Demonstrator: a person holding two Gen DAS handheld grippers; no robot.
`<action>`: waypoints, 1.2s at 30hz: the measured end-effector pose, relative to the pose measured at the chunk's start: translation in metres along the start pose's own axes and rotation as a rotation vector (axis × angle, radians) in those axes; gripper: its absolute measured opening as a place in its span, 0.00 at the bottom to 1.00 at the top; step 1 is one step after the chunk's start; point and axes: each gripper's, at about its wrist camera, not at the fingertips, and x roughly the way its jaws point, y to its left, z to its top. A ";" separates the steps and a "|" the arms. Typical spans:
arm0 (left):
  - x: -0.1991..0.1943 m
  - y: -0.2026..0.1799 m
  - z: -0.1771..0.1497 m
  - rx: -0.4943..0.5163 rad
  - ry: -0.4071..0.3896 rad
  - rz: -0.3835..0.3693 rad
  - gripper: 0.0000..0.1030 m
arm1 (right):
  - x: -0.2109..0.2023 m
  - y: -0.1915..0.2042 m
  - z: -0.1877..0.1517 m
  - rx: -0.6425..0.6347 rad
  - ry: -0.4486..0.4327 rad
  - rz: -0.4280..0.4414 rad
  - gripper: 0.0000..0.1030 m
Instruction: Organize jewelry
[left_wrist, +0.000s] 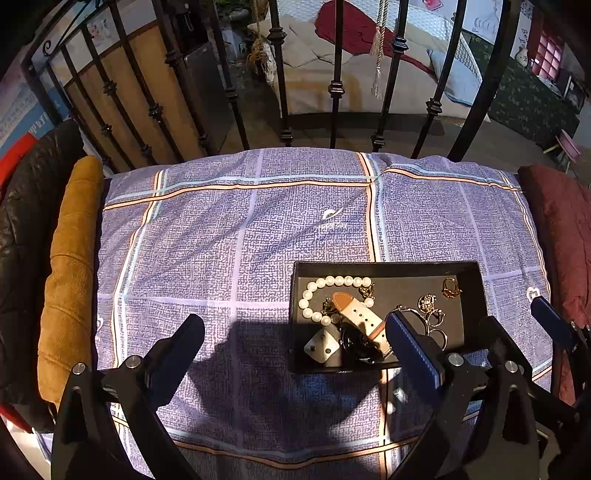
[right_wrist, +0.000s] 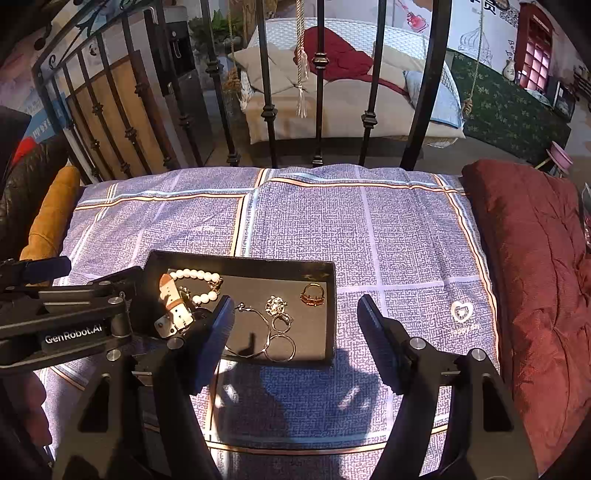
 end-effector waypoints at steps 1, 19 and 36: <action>-0.002 0.000 -0.001 0.002 -0.003 0.003 0.93 | -0.002 0.001 0.000 -0.002 0.001 -0.003 0.67; -0.017 0.002 -0.012 -0.010 0.018 -0.019 0.93 | -0.020 -0.003 -0.003 0.019 -0.019 -0.032 0.67; -0.022 -0.004 -0.016 0.008 0.023 0.014 0.94 | -0.019 -0.010 -0.008 0.038 0.012 -0.061 0.68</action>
